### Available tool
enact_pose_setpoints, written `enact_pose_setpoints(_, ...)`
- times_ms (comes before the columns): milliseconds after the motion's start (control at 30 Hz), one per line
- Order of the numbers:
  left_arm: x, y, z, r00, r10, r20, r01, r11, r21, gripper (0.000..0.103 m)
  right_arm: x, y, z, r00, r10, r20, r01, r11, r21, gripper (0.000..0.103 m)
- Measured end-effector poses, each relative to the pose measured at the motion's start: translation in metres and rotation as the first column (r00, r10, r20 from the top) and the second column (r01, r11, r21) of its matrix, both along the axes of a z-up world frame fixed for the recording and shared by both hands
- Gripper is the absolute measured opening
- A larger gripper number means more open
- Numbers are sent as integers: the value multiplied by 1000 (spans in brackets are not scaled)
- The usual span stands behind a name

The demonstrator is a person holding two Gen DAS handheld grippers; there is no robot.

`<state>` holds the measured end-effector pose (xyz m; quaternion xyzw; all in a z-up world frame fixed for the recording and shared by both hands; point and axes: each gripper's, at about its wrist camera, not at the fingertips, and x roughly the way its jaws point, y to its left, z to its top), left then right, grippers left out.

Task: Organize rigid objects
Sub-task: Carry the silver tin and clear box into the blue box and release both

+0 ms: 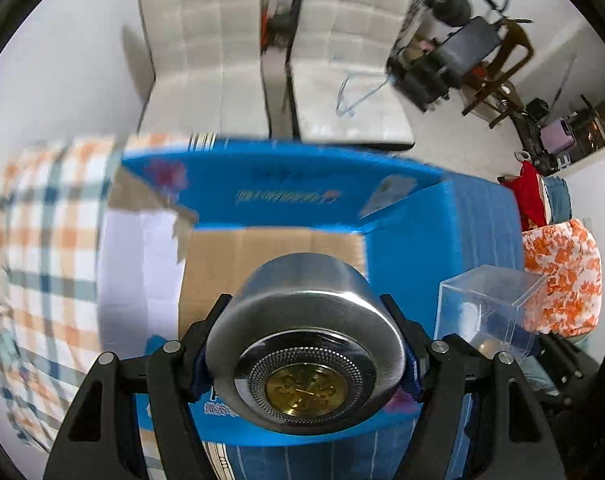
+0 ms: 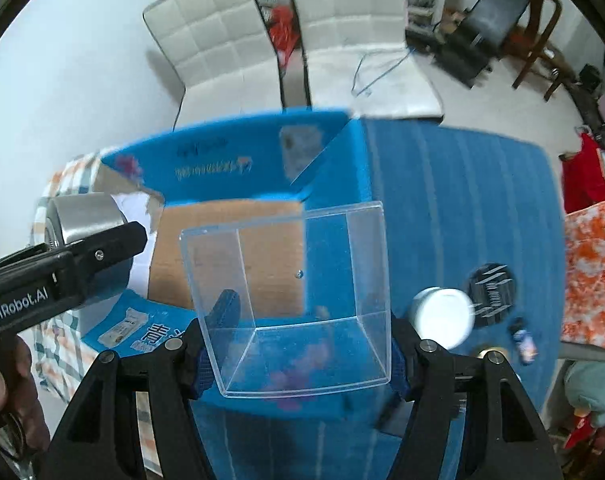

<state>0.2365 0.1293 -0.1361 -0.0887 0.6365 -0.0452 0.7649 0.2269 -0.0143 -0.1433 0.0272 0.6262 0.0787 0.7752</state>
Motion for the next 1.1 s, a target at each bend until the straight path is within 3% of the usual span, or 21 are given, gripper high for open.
enact_pose_setpoints(167,26,19,-68,989,20,-147,-33,996,-81,69,26,24,-51,996,36,-76,-37,999,-11,69)
enact_pose_setpoints(400,66,17,-125,972,13,-237,-56,983,-176,69,61,51,-95,991,88,-97,-96,993,-73,69)
enact_pose_setpoints(500,77,13,-136,964,13,-267,-72,974,-214,69,75,57,-104,990,79,-118,-86,995,-59,68)
enact_pose_setpoints(767,83,10,-151,956,4,-293,-61,981,-183,68,91,66,-126,984,64,-167,-76,995,-70,67)
enact_pose_setpoints(1000,89,1,-142,947,27,-321,-82,984,-158,71,99,73,-136,978,58,-200,-74,994,-76,67)
enact_pose_setpoints(1100,89,1,-131,946,20,-323,-67,989,-135,84,105,70,-137,973,54,-224,-69,996,-62,69)
